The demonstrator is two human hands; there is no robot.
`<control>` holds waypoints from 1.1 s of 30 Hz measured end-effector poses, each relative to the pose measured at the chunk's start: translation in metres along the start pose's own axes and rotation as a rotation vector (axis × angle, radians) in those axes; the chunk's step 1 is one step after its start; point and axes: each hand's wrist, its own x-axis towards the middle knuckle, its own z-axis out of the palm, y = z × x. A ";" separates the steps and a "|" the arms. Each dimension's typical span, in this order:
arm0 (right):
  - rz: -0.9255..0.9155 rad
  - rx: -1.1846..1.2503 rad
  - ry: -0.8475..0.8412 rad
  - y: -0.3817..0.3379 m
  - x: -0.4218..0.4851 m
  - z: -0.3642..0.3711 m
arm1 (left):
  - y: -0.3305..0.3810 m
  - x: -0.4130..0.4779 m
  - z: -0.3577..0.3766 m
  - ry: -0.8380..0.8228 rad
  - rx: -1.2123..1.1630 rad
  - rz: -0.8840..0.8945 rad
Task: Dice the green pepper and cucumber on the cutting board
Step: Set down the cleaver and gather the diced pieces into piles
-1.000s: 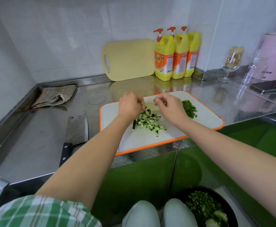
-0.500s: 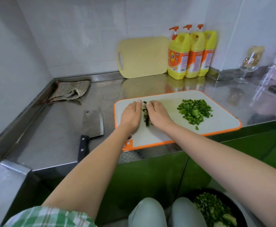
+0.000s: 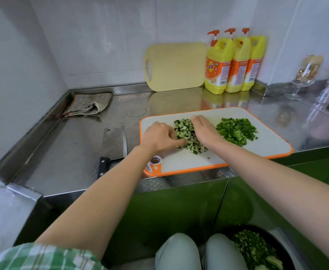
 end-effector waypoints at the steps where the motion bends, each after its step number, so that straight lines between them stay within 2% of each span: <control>1: 0.006 -0.006 -0.002 0.001 0.000 -0.001 | 0.002 0.000 -0.002 -0.061 0.060 0.008; 8: -0.027 -0.037 -0.027 0.004 -0.009 -0.004 | 0.012 -0.006 -0.024 -0.225 -0.004 -0.104; 14: 0.027 -0.061 0.092 0.012 -0.007 0.000 | 0.012 -0.016 -0.039 -0.048 -0.091 -0.245; 17: 0.107 -0.183 0.033 0.007 -0.014 0.021 | 0.004 -0.019 -0.039 -0.001 -0.134 -0.282; 21: 0.027 -0.168 0.037 -0.008 -0.015 0.041 | -0.006 -0.023 -0.036 0.006 -0.170 -0.315; 26: 0.049 -0.250 0.081 -0.004 0.002 0.034 | -0.018 -0.028 -0.037 0.048 -0.096 -0.368; 30: -0.004 -0.297 0.134 0.003 0.002 0.027 | -0.022 -0.030 -0.035 0.015 0.059 -0.363; 33: -0.066 -0.302 0.155 0.000 -0.005 0.025 | -0.019 -0.037 -0.037 0.068 0.138 -0.343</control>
